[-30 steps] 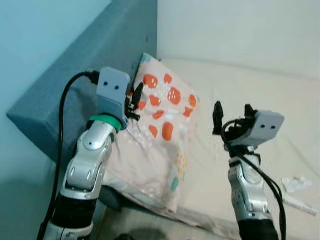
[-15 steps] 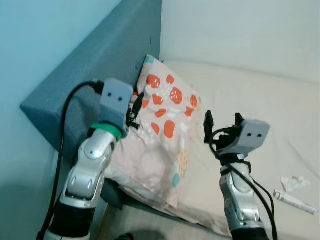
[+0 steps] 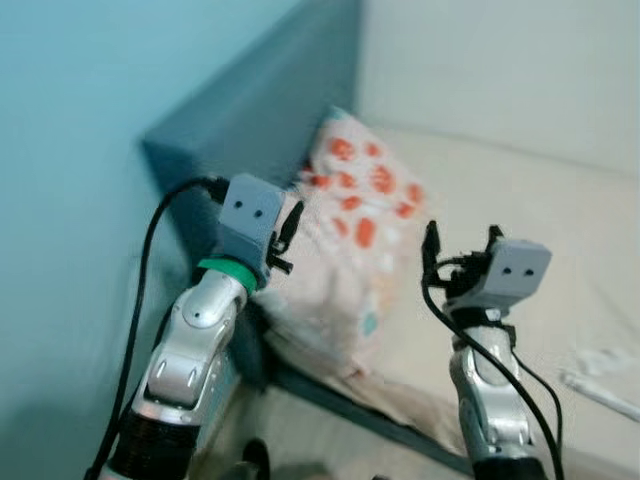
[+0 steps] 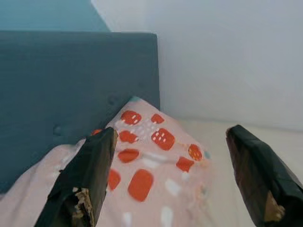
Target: Clean up the room
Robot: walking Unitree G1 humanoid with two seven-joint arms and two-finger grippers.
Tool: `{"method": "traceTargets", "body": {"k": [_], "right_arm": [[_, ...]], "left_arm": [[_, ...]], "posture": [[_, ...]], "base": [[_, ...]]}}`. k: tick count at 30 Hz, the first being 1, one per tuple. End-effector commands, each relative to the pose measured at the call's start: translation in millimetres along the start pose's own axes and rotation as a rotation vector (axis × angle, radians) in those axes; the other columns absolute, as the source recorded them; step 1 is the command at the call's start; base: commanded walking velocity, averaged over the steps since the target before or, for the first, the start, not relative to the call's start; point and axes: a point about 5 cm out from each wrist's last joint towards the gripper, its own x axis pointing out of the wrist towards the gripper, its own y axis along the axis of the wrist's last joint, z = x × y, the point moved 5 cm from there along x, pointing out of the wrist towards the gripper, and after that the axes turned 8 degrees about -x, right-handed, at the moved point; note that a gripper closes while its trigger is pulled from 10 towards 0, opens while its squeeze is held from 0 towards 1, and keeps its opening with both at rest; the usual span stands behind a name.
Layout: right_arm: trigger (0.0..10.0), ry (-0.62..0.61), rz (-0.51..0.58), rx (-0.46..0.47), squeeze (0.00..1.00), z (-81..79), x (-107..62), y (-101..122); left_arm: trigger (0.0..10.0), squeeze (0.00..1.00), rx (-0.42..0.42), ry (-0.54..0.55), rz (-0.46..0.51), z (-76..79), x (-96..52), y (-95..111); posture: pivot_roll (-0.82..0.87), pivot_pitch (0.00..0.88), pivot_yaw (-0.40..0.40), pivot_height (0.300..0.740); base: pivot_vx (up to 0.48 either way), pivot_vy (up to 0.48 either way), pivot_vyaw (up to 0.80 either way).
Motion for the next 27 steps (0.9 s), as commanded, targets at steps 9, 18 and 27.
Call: {"method": "traceTargets", "body": {"k": [9, 18, 27], "right_arm": [[10.0, -0.001, -0.043, -0.004, 0.0, -1.5, -5.1, -10.8], [10.0, 0.006, -0.242, 0.087, 0.0, -8.9, -12.7, -45.9], [10.0, 0.019, -0.259, 0.092, 0.0, -11.9, -16.2, -51.7]], "left_arm": [[10.0, 0.0, 0.008, -0.01, -0.014, 2.3, -1.3, -5.4], [10.0, 0.0, 0.005, -0.008, -0.03, 1.0, -3.6, -12.1], [10.0, 0.0, 0.01, -0.005, -0.061, -1.3, -5.7, -21.3]], "posture": [[0.07, 0.078, 0.043, 0.739], [0.07, 0.068, 0.038, 0.739], [0.07, 0.068, 0.038, 0.739]], "base": [[-0.381, 0.0, 0.0], [-0.399, 0.0, 0.0], [-0.402, 0.0, 0.0]]}}
